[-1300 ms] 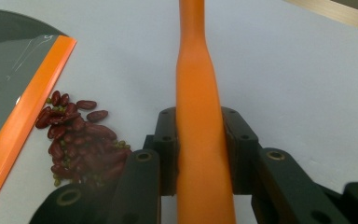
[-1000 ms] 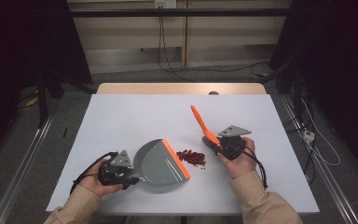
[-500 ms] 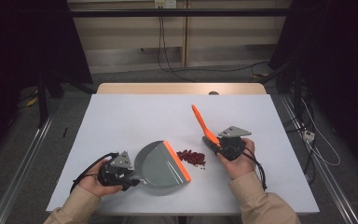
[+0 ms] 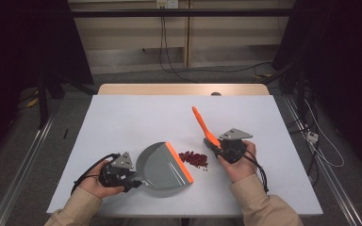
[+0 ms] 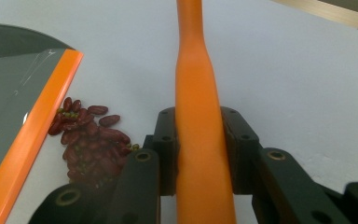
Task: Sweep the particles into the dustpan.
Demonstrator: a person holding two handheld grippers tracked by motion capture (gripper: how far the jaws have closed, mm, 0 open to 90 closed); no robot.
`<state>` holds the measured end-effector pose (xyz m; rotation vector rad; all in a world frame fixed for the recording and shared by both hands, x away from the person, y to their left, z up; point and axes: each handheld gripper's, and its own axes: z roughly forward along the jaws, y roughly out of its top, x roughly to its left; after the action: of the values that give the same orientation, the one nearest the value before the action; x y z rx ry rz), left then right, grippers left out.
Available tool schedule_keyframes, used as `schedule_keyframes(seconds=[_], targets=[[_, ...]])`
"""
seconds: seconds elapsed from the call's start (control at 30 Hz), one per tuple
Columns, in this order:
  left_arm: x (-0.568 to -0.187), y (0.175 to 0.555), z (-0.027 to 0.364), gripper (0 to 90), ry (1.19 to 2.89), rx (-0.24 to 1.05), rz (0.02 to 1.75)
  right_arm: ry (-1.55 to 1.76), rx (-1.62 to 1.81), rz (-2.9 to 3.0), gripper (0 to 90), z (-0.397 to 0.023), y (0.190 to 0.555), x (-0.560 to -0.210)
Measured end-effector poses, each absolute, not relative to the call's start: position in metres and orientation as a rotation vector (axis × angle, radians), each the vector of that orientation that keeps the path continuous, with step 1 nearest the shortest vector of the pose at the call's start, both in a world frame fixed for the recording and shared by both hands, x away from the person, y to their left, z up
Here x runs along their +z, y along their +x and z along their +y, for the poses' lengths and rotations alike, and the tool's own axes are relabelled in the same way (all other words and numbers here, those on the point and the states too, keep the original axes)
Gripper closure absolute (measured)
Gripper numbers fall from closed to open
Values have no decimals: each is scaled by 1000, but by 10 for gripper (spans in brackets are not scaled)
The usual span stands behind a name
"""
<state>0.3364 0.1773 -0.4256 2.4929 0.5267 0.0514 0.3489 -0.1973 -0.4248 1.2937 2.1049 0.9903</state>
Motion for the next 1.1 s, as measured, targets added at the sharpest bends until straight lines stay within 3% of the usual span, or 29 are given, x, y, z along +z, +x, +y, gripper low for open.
schedule_keyframes(seconds=[1.1], targets=[[-425,332,166,627,2499,7,527,1317,1047,2055,707,-147,337,-428]])
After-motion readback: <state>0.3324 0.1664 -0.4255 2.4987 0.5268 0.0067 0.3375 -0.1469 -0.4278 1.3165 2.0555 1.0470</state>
